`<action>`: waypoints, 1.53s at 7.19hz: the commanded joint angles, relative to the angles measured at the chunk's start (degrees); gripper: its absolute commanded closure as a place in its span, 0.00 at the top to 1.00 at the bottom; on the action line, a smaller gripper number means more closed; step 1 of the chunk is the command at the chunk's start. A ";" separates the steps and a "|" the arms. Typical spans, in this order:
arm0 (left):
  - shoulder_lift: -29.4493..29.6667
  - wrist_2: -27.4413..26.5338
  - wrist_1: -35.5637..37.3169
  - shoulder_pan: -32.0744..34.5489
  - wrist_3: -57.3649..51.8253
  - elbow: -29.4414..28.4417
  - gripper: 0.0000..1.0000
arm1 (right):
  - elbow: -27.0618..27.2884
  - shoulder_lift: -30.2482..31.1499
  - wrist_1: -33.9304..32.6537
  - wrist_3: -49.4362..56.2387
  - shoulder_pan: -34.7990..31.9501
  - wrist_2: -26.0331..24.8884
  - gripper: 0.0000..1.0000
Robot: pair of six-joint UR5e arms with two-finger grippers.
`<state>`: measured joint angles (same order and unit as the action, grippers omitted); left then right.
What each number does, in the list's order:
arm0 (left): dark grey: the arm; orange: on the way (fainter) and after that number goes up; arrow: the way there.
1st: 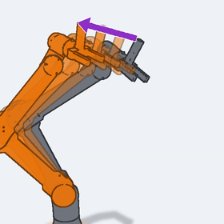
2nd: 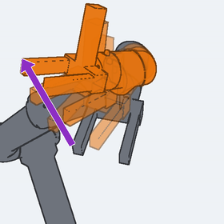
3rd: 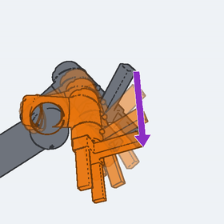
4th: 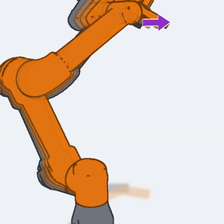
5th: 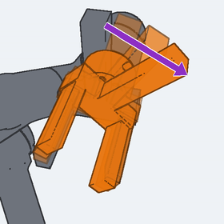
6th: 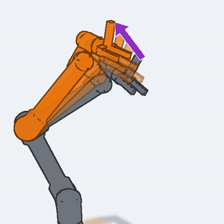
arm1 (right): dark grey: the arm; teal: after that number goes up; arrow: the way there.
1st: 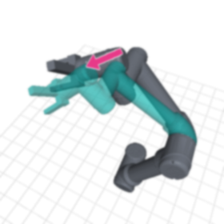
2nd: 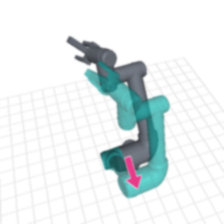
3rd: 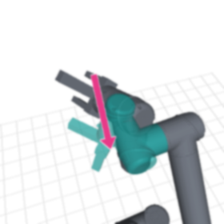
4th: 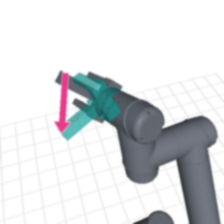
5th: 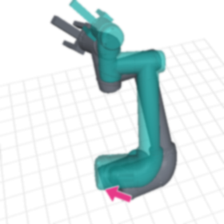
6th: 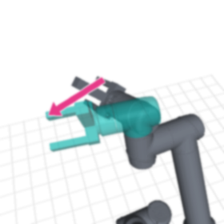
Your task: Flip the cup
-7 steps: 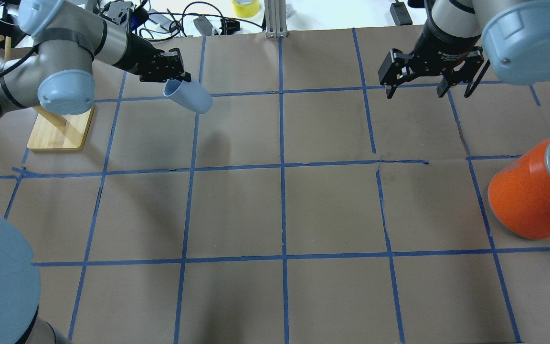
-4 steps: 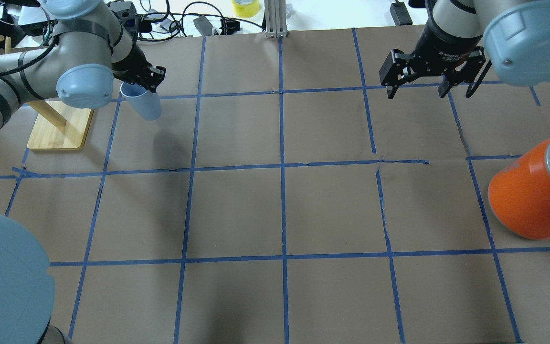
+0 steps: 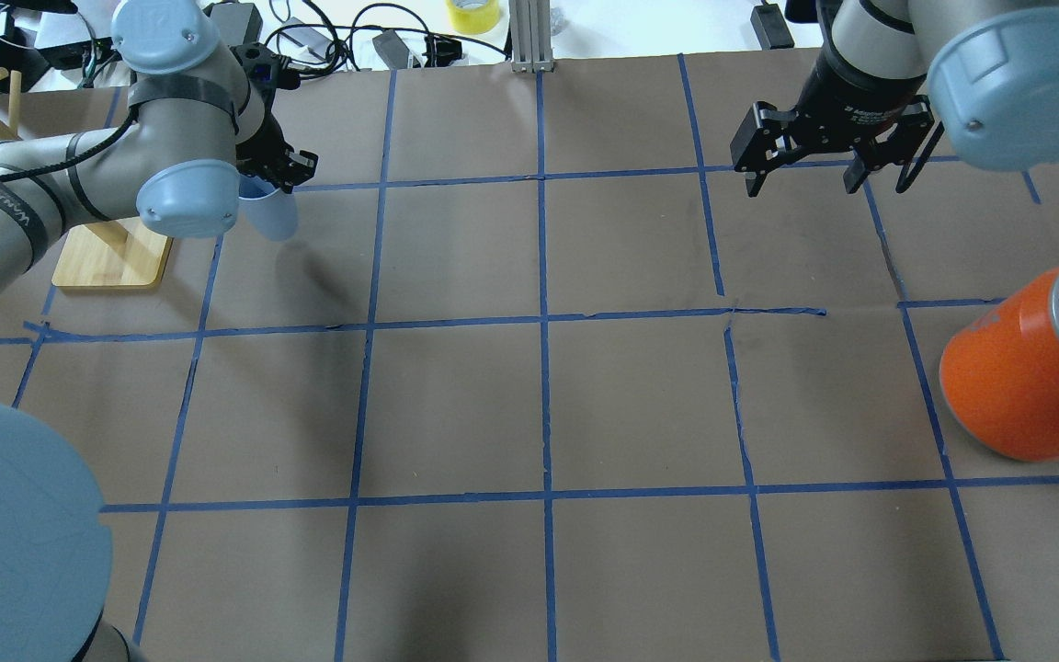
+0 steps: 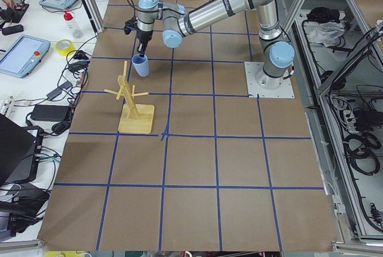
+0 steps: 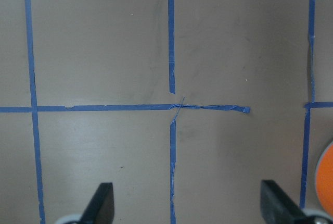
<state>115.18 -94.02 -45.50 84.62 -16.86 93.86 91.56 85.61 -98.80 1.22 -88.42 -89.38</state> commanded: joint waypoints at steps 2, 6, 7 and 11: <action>-0.05 0.24 0.68 -0.16 0.59 0.53 0.32 | 0.47 0.00 0.01 0.09 0.00 -0.09 1.00; -3.72 -0.28 -4.90 -0.42 0.77 -1.65 1.00 | 0.47 0.17 0.01 0.09 0.00 0.00 1.00; -6.44 -0.11 -15.91 -0.51 0.77 -5.93 1.00 | 0.47 0.17 0.01 0.09 0.00 0.00 1.00; -19.26 4.20 -43.49 0.45 9.82 -13.53 1.00 | 0.55 0.17 0.01 0.27 0.00 0.00 1.00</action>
<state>100.04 -90.46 -82.89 84.66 -8.70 81.03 92.09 85.73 -98.79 1.46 -88.42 -89.39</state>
